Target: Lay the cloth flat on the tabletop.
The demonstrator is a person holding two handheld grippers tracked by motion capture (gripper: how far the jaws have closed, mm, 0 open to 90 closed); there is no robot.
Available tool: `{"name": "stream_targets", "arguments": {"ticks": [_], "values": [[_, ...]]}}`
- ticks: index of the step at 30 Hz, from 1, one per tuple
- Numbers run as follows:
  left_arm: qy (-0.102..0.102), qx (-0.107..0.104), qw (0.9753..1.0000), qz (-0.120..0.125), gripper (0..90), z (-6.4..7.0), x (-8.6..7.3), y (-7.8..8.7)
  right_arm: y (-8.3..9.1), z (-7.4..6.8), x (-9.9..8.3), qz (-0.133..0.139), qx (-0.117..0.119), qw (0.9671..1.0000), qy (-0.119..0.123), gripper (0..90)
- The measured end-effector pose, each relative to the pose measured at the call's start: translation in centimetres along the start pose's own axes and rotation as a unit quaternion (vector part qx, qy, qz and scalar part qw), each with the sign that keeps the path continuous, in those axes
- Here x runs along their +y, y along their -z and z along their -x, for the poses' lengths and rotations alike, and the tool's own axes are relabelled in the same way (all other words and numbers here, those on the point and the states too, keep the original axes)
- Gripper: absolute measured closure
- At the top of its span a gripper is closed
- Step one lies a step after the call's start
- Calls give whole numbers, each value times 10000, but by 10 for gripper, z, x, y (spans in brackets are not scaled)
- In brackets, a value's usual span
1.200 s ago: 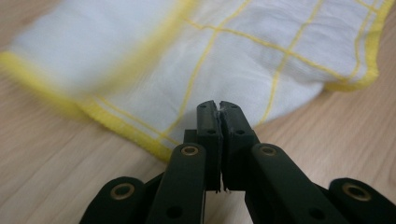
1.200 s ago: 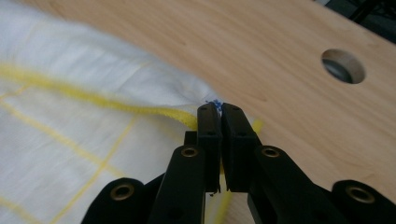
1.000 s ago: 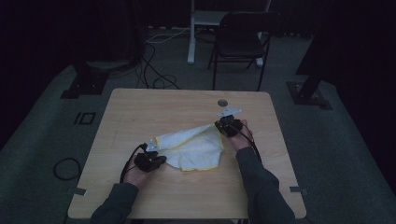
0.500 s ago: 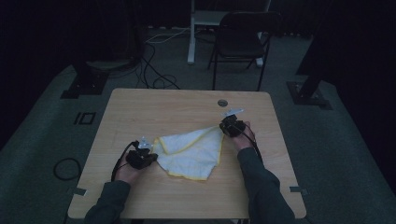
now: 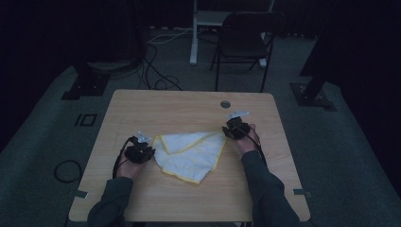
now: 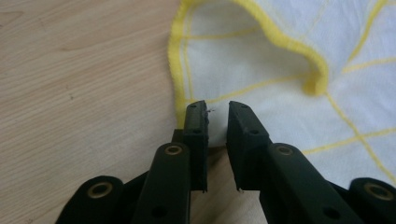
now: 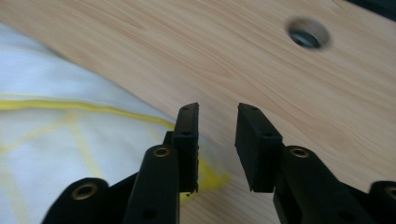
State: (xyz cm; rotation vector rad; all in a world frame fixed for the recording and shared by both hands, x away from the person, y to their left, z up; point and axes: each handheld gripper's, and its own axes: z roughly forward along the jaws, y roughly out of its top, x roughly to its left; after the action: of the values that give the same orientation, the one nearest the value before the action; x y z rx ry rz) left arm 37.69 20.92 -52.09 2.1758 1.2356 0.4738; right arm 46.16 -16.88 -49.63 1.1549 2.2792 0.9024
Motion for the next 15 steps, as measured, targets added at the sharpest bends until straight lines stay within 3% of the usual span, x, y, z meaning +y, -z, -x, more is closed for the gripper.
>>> {"name": "stream_targets", "arguments": {"ticks": [3,7,15], "values": [[11,-76,9999,84,759,2,2,2,1,-11,4,96,194,9995,213,668],[8,-348,9992,209,733,8,7,1,-1,-24,6,145,368,9986,338,657],[-250,-857,9959,176,674,25,16,-3,1,-45,3,200,587,9964,573,656]]}}
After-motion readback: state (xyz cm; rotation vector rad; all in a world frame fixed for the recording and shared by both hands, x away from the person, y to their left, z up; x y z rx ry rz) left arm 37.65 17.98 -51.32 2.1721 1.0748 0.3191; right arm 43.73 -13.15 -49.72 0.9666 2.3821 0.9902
